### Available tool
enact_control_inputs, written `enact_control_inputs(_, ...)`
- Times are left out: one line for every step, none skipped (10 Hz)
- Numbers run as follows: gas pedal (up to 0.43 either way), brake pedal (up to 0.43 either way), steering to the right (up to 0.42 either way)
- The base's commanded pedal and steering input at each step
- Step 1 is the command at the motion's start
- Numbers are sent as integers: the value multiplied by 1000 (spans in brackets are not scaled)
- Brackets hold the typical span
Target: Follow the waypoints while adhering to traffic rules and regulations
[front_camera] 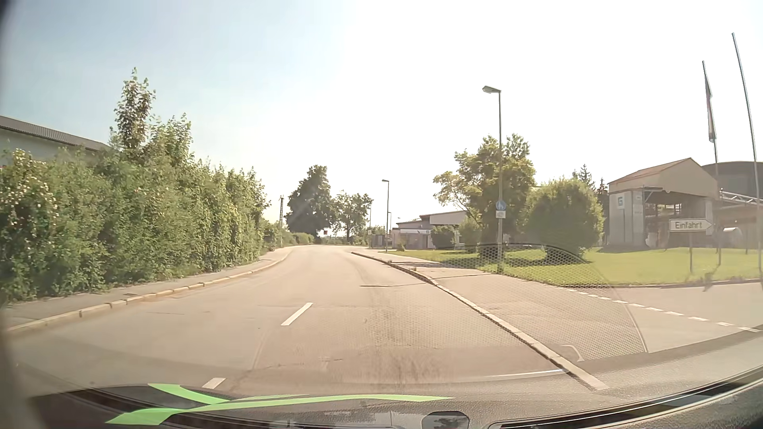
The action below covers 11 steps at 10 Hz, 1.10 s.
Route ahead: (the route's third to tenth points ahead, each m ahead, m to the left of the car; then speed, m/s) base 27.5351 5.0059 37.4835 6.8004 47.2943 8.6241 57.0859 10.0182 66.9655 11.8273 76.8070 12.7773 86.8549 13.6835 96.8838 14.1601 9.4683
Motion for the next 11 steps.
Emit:
enact_control_inputs(209,0,-43)
enact_control_inputs(209,0,-43)
enact_control_inputs(209,0,-43)
enact_control_inputs(209,0,-43)
enact_control_inputs(209,0,-43)
enact_control_inputs(209,0,-43)
enact_control_inputs(209,0,-43)
enact_control_inputs(209,0,-43)
enact_control_inputs(209,0,-43)
enact_control_inputs(209,0,-42)
enact_control_inputs(209,0,-41)
